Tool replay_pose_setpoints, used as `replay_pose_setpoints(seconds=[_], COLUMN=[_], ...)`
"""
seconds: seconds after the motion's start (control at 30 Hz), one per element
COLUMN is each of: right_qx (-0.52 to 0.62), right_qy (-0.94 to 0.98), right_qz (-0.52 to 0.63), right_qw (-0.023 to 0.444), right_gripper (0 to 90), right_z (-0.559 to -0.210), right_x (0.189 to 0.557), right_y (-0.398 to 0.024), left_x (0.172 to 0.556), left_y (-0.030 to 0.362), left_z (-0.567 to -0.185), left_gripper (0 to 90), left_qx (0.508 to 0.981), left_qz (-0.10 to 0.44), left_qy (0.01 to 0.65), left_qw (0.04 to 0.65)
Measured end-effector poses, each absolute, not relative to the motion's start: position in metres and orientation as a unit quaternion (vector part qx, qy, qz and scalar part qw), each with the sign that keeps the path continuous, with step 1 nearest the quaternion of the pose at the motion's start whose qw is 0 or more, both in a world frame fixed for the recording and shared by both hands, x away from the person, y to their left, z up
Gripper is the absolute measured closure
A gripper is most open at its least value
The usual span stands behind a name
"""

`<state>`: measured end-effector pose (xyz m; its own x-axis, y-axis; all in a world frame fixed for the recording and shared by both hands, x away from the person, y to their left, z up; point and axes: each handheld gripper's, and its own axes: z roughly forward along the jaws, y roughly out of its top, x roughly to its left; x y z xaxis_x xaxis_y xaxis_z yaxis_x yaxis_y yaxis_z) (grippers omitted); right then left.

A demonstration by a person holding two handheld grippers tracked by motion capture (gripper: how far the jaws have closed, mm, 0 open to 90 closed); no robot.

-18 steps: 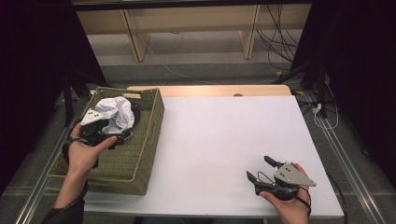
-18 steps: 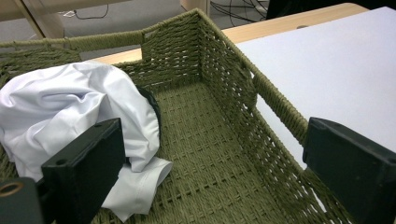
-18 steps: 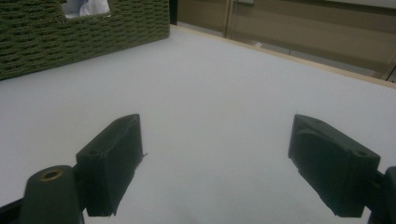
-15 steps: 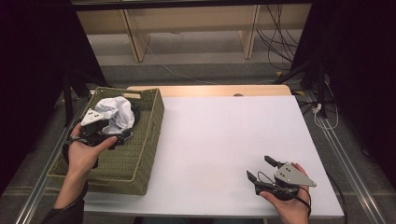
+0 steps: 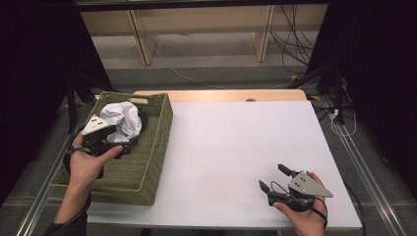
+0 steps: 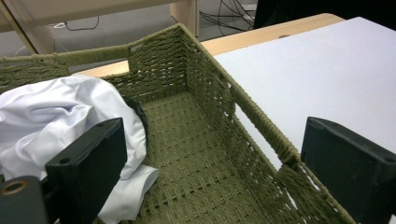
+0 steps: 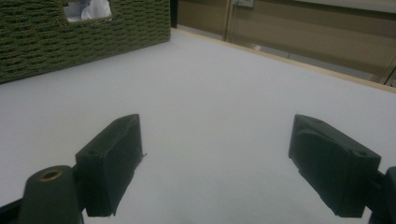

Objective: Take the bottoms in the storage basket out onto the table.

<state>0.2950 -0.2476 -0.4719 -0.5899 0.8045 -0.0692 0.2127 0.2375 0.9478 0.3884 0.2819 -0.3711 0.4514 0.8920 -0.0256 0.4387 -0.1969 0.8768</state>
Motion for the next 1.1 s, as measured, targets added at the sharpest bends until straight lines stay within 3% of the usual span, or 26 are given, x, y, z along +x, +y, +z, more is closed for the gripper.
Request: replay_pose_setpoints(seconds=[0.5,1.1], right_qx=[0.347,0.349], right_qy=[0.735,0.736], right_qz=[0.507,0.502], right_qw=[0.288,0.291], right_gripper=[18.2,18.1], right_z=[-0.473,-0.474], right_x=[0.296,0.296], right_y=[-0.247,-0.247], left_x=[0.394,0.453], left_y=[0.260,0.286], left_z=[-0.373,-0.384], left_gripper=[7.5,9.3], left_qx=[0.750,0.729], left_qz=[0.232,0.265], left_qy=[0.430,0.503], left_qw=[0.445,0.382])
